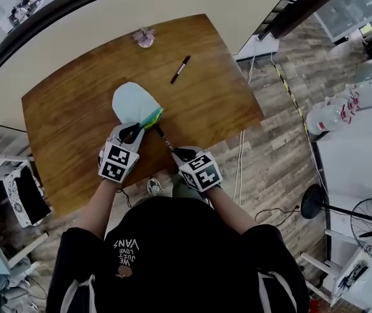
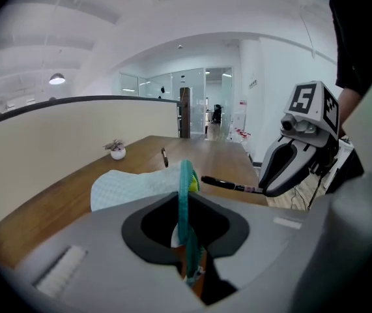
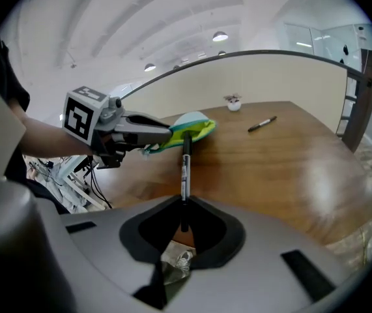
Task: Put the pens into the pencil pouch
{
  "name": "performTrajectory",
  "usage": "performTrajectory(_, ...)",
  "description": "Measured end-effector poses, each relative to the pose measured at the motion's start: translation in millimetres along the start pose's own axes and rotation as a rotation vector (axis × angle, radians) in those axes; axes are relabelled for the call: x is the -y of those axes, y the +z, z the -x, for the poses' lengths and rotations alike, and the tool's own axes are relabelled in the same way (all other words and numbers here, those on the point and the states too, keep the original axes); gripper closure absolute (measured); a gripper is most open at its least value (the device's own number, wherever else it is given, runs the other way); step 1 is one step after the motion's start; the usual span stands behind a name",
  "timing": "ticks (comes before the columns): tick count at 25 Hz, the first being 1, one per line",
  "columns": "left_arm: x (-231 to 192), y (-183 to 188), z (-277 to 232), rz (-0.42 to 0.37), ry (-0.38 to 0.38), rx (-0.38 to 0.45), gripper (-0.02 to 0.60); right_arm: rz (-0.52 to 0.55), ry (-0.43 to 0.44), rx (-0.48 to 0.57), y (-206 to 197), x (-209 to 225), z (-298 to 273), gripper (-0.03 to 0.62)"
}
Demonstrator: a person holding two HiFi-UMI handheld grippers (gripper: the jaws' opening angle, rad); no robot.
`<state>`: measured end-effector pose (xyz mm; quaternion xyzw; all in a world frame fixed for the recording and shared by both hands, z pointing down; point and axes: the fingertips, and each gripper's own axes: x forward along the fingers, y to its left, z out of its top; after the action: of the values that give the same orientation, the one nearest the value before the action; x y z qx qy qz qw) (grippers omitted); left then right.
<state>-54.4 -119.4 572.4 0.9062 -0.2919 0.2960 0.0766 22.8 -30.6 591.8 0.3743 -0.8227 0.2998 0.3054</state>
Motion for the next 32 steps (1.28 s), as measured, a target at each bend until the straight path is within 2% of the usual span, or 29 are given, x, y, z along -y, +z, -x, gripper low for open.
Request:
performTrajectory(7,16.9,3.7,4.3,-0.038,-0.02,0.003,0.529,0.022,0.038,-0.045,9.1,-8.0,-8.7,0.548)
performTrajectory(10,27.3,-3.7,1.1,-0.053,-0.033,-0.013,0.529,-0.003,0.067,-0.057,12.3,-10.4,-11.2,0.548)
performTrajectory(16,40.6,-0.3,2.1,-0.092,-0.044,0.008,0.529,-0.188,0.178,-0.047,21.3,-12.7,-13.1,0.548)
performTrajectory(20,45.9,2.1,5.1,-0.089,-0.062,0.038,0.529,-0.406,0.275,-0.036,27.4,-11.0,-15.6,0.548)
performTrajectory(23,48.0,8.1,7.8,-0.047,-0.081,0.071,0.529,-0.582,0.363,-0.013,38.1,-11.4,-15.6,0.548)
performTrajectory(27,43.9,18.8,12.4,0.038,-0.084,0.105,0.529,-0.741,0.431,0.066,63.4,-7.5,-9.3,0.548)
performTrajectory(32,34.6,36.6,19.0,0.213,-0.083,0.176,0.531,-0.897,0.526,0.184,97.5,-0.7,-0.1,0.548)
